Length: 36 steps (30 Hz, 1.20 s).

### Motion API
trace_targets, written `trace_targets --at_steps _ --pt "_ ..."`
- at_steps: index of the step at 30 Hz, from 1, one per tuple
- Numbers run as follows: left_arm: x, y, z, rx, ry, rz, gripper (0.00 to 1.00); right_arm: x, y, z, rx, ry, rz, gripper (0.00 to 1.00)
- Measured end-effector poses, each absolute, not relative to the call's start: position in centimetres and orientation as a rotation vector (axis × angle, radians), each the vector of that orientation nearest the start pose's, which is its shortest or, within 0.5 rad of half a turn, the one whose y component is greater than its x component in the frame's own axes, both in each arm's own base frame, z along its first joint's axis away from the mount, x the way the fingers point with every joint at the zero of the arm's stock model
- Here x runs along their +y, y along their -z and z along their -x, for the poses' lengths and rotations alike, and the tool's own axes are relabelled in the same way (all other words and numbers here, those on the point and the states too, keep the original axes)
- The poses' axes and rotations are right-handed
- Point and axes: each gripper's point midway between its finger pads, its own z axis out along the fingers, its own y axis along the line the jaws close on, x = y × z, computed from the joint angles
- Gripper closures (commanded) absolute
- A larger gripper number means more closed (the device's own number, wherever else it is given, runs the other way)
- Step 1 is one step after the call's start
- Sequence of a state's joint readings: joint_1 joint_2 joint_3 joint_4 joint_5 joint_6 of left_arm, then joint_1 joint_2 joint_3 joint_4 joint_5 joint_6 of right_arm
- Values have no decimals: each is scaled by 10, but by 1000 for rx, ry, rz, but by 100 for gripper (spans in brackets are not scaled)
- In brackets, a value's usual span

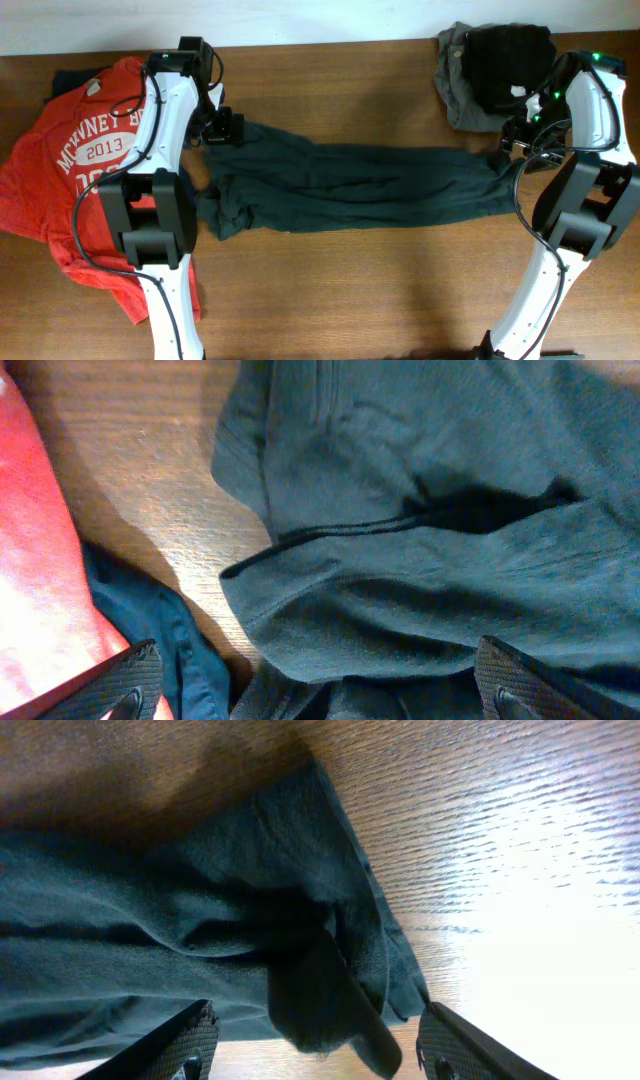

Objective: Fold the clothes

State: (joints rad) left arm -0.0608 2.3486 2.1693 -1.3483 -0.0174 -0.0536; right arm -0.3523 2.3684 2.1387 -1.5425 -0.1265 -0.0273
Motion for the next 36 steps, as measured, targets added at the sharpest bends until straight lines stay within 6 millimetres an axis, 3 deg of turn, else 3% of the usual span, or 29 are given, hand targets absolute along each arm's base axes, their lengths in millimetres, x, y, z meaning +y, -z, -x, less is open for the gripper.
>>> trace_targets --at_steps 5,14,16,18,21,22,25,29,36 --pt "-26 -102 -482 3021 -16 -10 1 -122 -52 -391 3277 -259 -533 30" --pt "-28 -168 -507 2846 -1 -7 1 -111 -2 -357 3389 -293 -539 31" --pt "-27 -179 -509 2818 1 -6 1 -111 -1 -357 3378 -279 -532 37" --pt "-27 -191 -512 2787 3 -2 1 -112 0 -356 3368 -251 -527 50" --pt "-21 -209 -513 2746 3 14 1 -113 2 -358 3336 -231 -513 86" --pt "-19 -212 -514 2736 3 19 1 -111 2 -360 3325 -242 -515 93" --pt "-9 -225 -517 2699 -1 45 1 -107 2 -364 3293 -260 -528 96" --pt "4 -227 -517 2691 -9 80 1 -108 1 -369 3263 -270 -542 96" --pt "42 -228 -516 2682 -32 178 1 -128 -3 -386 3172 -295 -601 96"
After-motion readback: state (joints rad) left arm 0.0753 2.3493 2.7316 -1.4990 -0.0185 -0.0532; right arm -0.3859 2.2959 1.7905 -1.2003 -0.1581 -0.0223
